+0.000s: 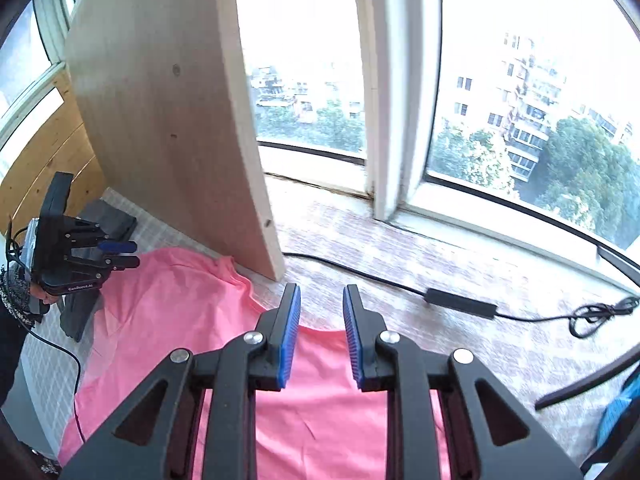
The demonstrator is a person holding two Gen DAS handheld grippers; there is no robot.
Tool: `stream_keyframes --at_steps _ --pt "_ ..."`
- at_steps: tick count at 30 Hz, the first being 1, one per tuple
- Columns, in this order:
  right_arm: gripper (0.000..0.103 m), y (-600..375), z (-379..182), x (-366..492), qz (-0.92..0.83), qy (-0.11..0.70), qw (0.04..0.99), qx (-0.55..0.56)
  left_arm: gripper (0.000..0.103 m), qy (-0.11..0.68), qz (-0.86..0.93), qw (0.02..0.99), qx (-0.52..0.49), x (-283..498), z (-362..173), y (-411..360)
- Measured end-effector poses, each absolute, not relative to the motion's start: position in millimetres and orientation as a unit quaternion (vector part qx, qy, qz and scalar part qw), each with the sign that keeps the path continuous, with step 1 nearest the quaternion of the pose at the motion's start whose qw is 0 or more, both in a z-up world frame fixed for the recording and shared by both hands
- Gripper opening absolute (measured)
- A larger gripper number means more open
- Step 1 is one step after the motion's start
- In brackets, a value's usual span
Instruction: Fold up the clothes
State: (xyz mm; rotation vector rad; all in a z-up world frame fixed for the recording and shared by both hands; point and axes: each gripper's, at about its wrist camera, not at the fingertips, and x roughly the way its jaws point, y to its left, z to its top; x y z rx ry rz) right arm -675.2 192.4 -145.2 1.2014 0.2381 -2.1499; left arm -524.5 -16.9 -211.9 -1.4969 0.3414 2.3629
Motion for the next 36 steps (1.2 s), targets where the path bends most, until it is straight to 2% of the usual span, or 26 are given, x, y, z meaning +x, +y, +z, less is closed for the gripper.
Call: stream_keyframes --at_steps 4,9,12,19,22,26,30,36 --pt "0.022 302 -148 -648 -0.836 0.067 0.221 0.497 0.020 0.110 0.830 0.177 -0.517 -503 -194 -11" --pt "0.023 386 -145 -575 -0.836 0.078 0.154 0.520 0.020 0.119 0.832 0.212 -0.500 -465 -162 17" --pt "0.030 418 -151 -544 -0.832 0.058 0.141 0.533 0.021 0.128 0.829 0.230 -0.493 -443 -150 40" --pt "0.030 423 -166 -532 -0.819 0.095 0.172 0.539 0.022 0.152 0.821 0.256 -0.488 -369 -130 99" --pt "0.030 413 -163 -547 -0.816 0.117 0.196 0.530 0.026 0.135 0.819 0.272 -0.488 -336 -126 128" --pt "0.030 397 -163 -576 -0.807 0.174 0.227 0.517 0.026 0.120 0.819 0.281 -0.485 -310 -135 191" --pt "0.030 393 -167 -611 -0.789 0.206 0.273 0.510 0.026 0.099 0.816 0.292 -0.489 -312 -152 274" --pt "0.030 386 -184 -648 -0.751 0.233 0.329 0.523 0.032 0.161 0.813 0.285 -0.482 -354 -188 390"
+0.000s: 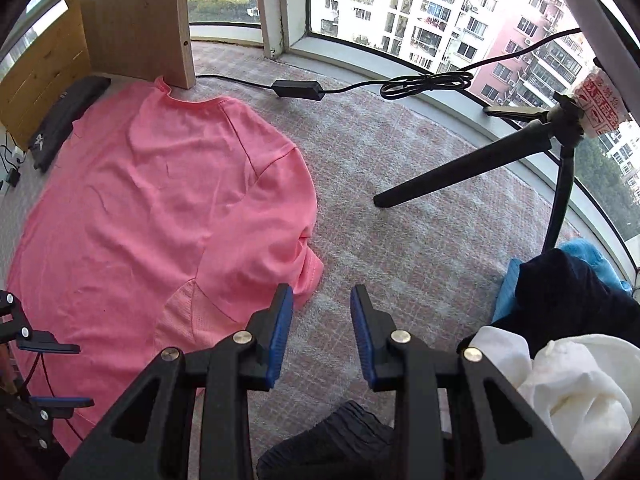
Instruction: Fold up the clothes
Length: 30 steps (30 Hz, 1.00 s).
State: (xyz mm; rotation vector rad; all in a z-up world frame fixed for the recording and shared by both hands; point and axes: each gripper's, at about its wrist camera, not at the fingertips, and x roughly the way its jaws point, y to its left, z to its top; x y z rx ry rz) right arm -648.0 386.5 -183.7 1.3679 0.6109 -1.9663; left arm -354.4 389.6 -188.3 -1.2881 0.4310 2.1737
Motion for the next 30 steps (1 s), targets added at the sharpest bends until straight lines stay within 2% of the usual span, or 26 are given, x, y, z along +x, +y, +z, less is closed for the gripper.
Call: stream_keyframes --at_steps 7,9,10,11,16,22,30 --pt "0.030 382 -209 -676 -0.714 0.234 0.378 0.541 0.032 0.157 0.808 0.255 -0.507 -407 -235 430" --pt "0.030 382 -214 -682 -0.711 0.232 0.386 0.540 0.024 0.139 0.811 0.248 -0.512 -415 -241 428" --pt "0.030 382 -216 -684 -0.709 0.236 0.390 0.537 0.005 0.126 0.814 0.248 -0.510 -417 -240 424" --pt "0.030 382 -217 -686 -0.708 0.238 0.394 0.536 0.002 0.103 0.815 0.249 -0.512 -418 -237 417" --pt "0.032 390 -217 -694 -0.693 0.231 0.422 0.536 0.002 0.023 0.823 0.246 -0.512 -419 -218 383" --pt "0.041 382 -225 -697 -0.656 0.231 0.462 0.550 0.002 0.020 0.833 0.233 -0.502 -418 -205 364" --pt "0.042 364 -241 -688 -0.634 0.255 0.488 0.543 0.002 0.019 0.831 0.233 -0.504 -420 -210 361"
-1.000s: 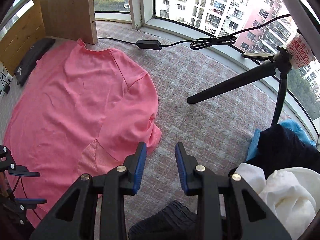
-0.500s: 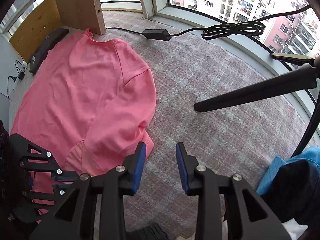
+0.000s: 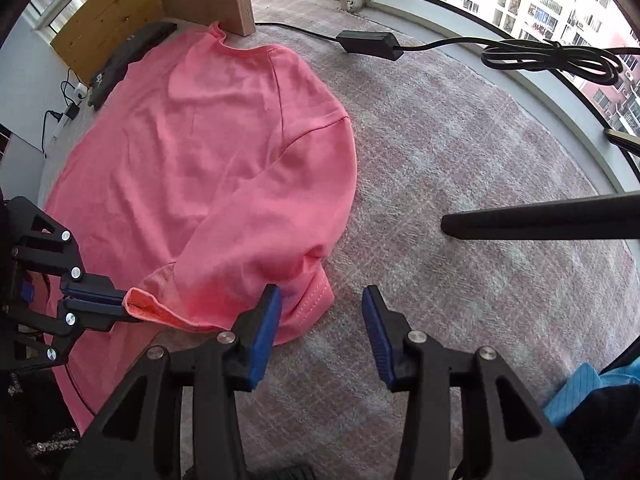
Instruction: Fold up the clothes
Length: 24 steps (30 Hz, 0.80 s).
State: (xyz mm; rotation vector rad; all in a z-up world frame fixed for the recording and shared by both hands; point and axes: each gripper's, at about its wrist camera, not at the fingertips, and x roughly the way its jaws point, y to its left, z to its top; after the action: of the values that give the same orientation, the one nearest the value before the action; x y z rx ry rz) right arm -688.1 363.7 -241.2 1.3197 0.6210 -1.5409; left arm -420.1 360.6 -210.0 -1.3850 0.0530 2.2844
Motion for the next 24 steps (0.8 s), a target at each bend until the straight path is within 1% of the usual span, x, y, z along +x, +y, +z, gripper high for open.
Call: stream_keyframes --at_steps 1,2,3,4,6,8,11,12,13,14,16,18,19,20,24 --pt "0.041 363 -242 -688 -0.631 0.252 0.493 0.543 0.002 0.019 0.831 0.232 -0.505 -423 -211 361" --pt "0.020 362 -243 -688 -0.622 0.241 0.497 0.555 0.002 0.017 0.830 0.232 -0.506 -423 -210 361" --pt "0.001 362 -245 -689 -0.614 0.230 0.492 0.573 0.002 0.014 0.829 0.234 -0.507 -422 -210 361" --pt "0.003 363 -246 -689 -0.606 0.222 0.487 0.588 0.002 0.012 0.828 0.238 -0.507 -421 -209 362" --pt "0.003 366 -234 -682 -0.599 0.222 0.487 0.596 0.002 0.011 0.828 0.250 -0.502 -419 -205 365" --pt "0.003 375 -210 -683 -0.609 0.189 0.482 0.601 0.002 0.011 0.828 0.264 -0.494 -416 -201 369" --pt "0.003 395 -171 -702 -0.666 0.102 0.451 0.586 0.002 0.012 0.825 0.278 -0.492 -414 -203 374" --pt "0.003 396 -164 -706 -0.688 0.099 0.432 0.575 0.002 0.014 0.822 0.275 -0.498 -415 -207 376" --pt "0.007 396 -162 -708 -0.706 0.114 0.416 0.563 0.002 0.015 0.819 0.274 -0.504 -415 -212 377" --pt "0.023 395 -166 -714 -0.713 0.124 0.404 0.559 0.002 0.017 0.815 0.274 -0.510 -415 -216 379" --pt "0.042 395 -173 -724 -0.726 0.142 0.384 0.553 0.003 0.015 0.801 0.285 -0.527 -415 -223 382" --pt "0.042 399 -186 -722 -0.712 0.148 0.395 0.561 0.004 0.017 0.793 0.298 -0.530 -412 -222 384" --pt "0.042 399 -193 -717 -0.705 0.157 0.400 0.564 0.009 0.022 0.794 0.301 -0.528 -410 -219 385" --pt "0.042 399 -200 -712 -0.698 0.167 0.404 0.567 0.011 0.026 0.795 0.303 -0.525 -409 -216 386" --pt "0.042 397 -221 -703 -0.675 0.176 0.434 0.570 0.011 0.039 0.799 0.300 -0.519 -410 -211 390"
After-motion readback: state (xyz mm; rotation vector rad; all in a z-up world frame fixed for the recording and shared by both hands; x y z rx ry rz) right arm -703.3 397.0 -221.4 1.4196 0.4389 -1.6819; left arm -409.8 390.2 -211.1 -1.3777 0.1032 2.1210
